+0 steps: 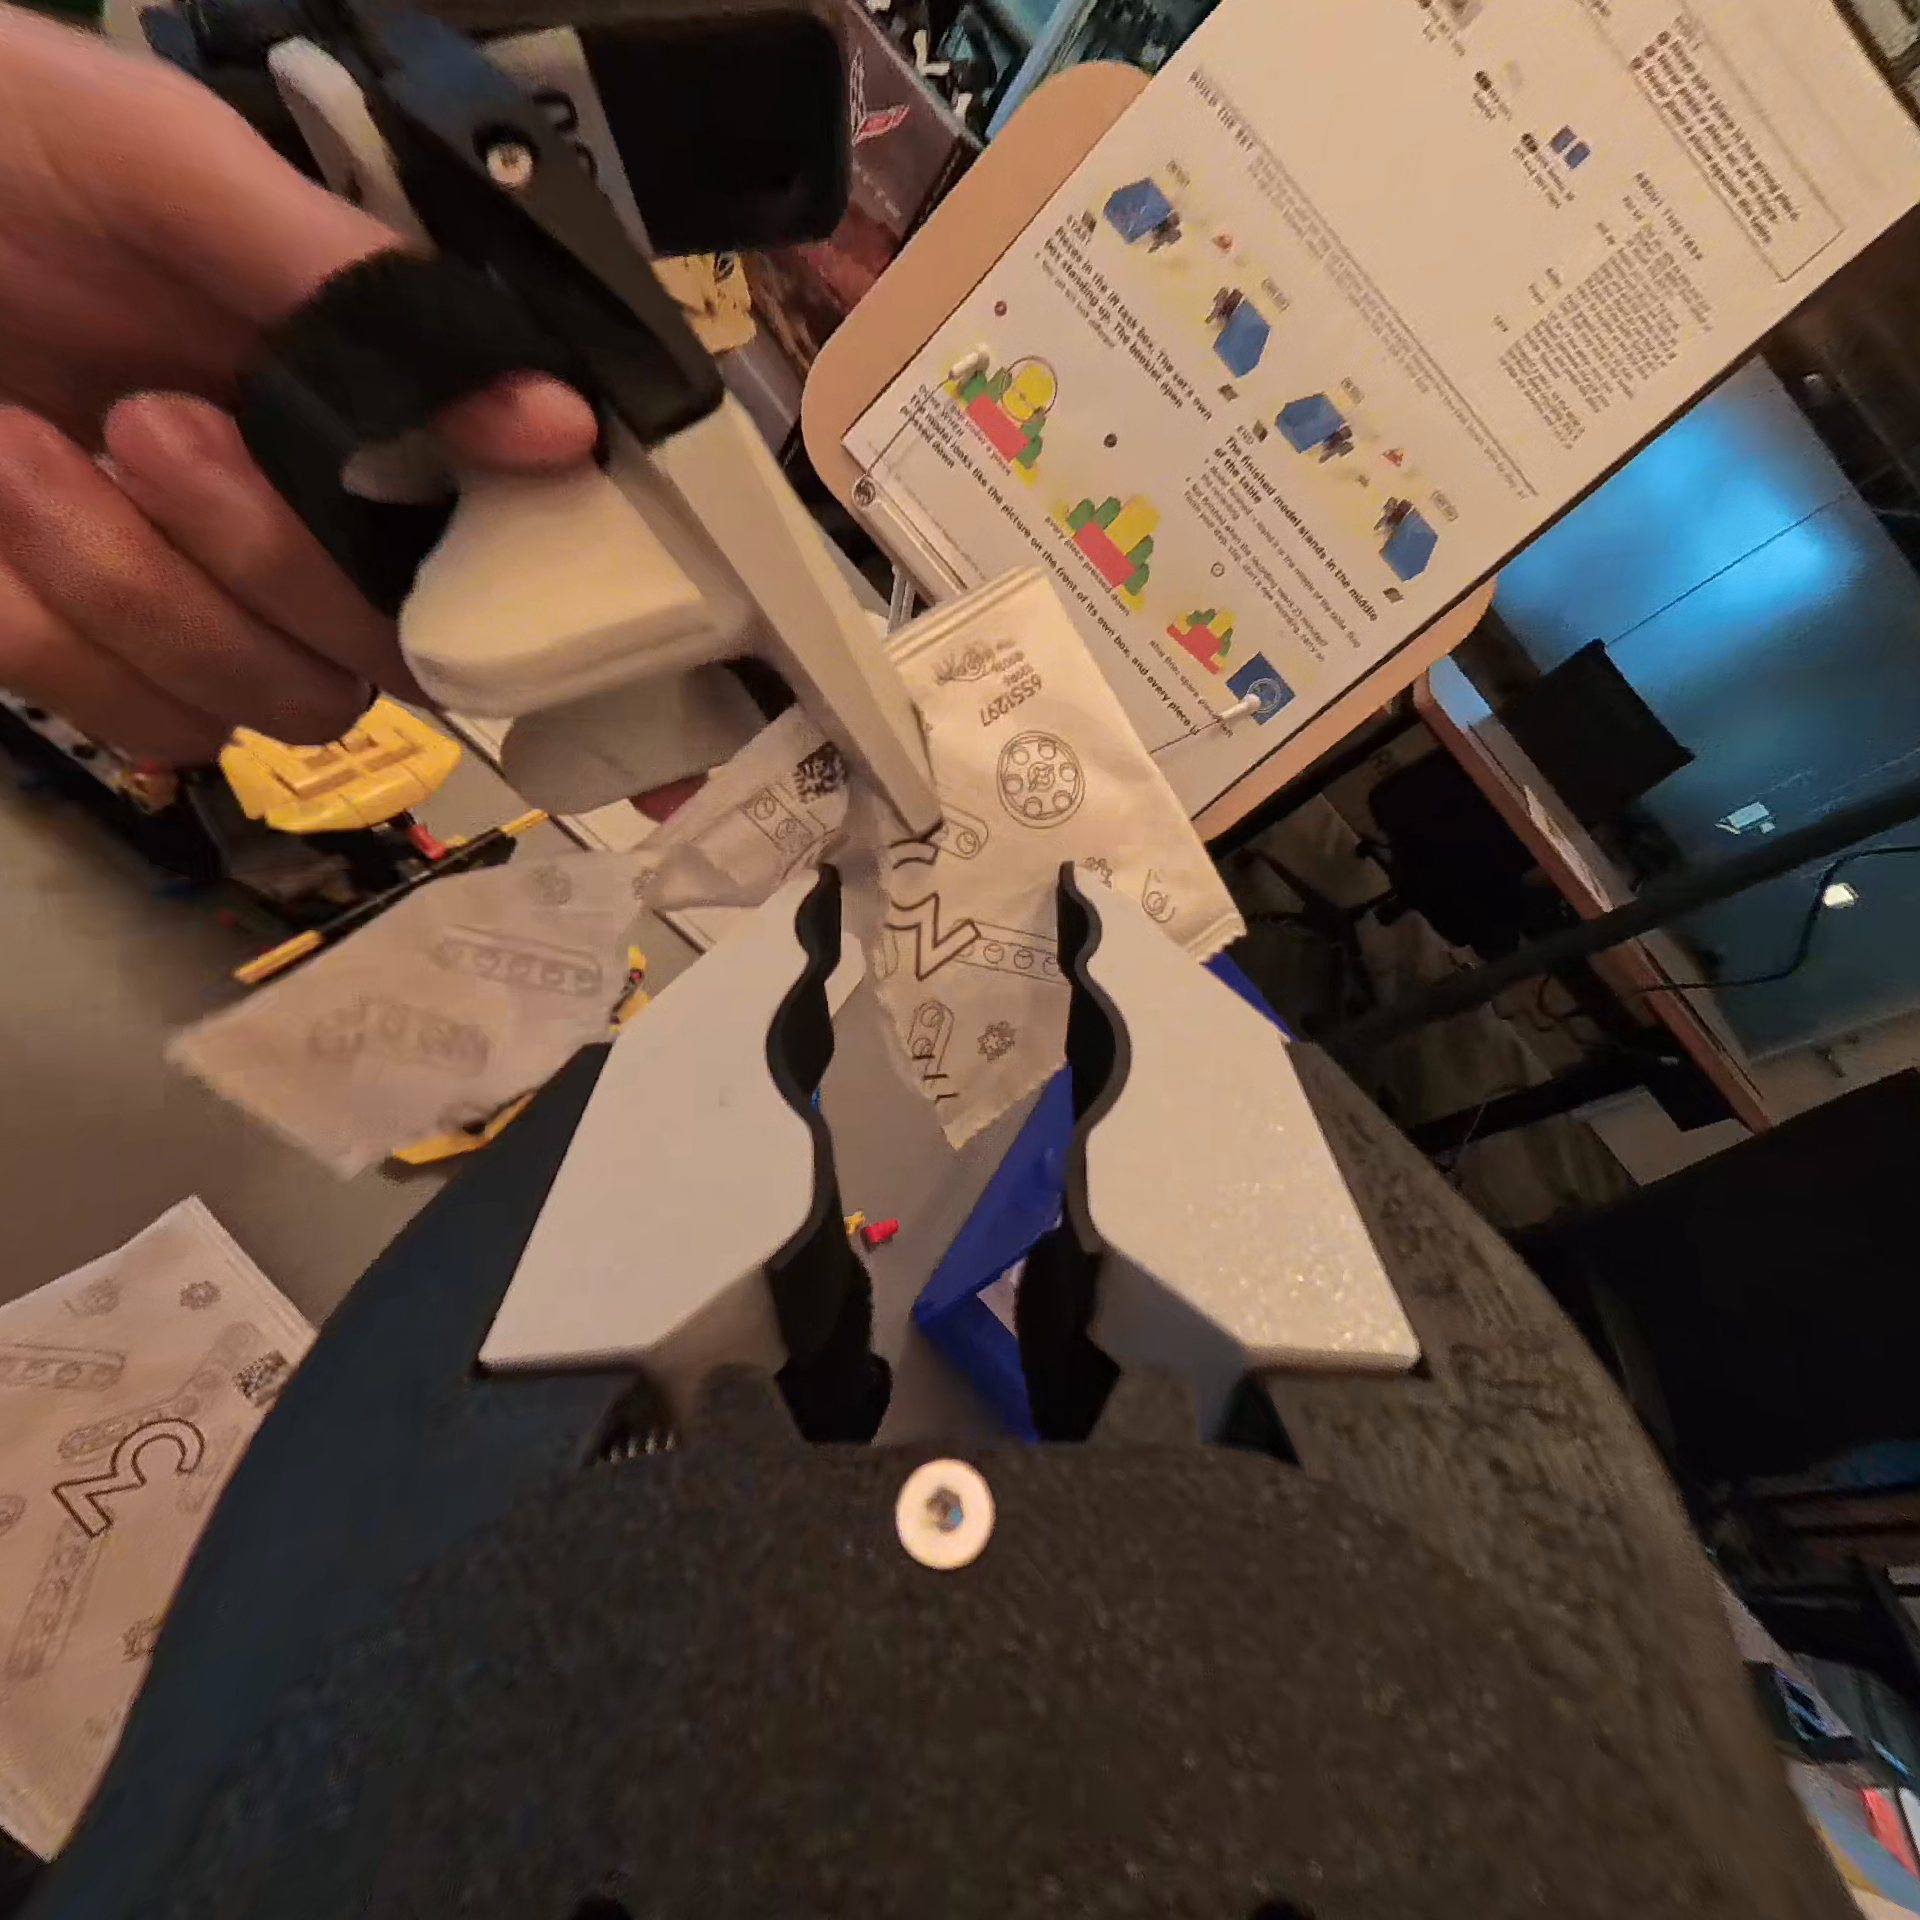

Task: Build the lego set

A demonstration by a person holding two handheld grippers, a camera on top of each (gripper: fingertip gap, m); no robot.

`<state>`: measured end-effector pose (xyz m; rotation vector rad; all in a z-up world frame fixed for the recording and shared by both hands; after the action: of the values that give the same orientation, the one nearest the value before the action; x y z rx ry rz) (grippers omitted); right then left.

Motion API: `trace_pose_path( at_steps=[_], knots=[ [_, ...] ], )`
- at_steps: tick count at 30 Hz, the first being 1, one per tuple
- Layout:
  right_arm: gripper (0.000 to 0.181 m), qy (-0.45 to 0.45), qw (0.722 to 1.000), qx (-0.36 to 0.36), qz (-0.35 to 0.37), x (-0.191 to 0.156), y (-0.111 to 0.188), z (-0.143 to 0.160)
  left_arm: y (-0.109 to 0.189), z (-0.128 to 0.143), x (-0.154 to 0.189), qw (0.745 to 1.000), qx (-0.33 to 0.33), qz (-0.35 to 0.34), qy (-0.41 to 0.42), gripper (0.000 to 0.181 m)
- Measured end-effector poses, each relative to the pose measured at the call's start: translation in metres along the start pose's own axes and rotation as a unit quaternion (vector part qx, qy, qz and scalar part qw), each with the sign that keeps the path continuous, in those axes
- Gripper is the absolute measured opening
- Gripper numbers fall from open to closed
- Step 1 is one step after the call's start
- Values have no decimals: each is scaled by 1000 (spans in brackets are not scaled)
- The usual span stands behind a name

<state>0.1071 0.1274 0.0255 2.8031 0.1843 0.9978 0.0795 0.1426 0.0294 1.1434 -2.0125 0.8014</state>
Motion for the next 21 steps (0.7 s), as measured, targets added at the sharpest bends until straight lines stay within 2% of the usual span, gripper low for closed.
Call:
trace_pose_path(
  at_steps=[4,9,12,15,16,18,19,21],
  knots=[
    [21,7,1000,2,-18,-3,3,-4,0,3,11,999,-19,38,5,23],
    [9,-84,994,17,-63,-1,8,-1,8,5,11,992,-52,14,-111,24],
    [6,-189,975,31,-116,-3,8,2,11,14,5,971,-93,-23,-218,25],
    [3,-275,955,48,-99,11,5,7,12,27,-8,940,-141,-66,-303,28],
    [3,-288,952,46,-92,13,4,9,10,27,-8,940,-135,-69,-306,28],
    [3,-272,959,34,-67,13,0,14,2,24,-3,956,-106,-47,-268,28],
    [3,-260,963,32,-61,10,-1,13,0,20,-9,963,-92,-57,-246,25],
    [4,-252,966,27,-57,5,-3,12,1,16,-24,967,-77,-83,-229,5]
  ],
)
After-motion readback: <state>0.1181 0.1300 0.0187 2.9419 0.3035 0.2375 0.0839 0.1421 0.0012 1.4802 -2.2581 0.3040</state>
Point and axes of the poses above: each gripper's, where its closed fingertips meet, y back along the fingers, z out of its underside, x = y × z across the jaws, the point moved 2 cm from there along y, back along the fingers, and after that the axes turned 6 degrees about x, right-handed, at the moved point
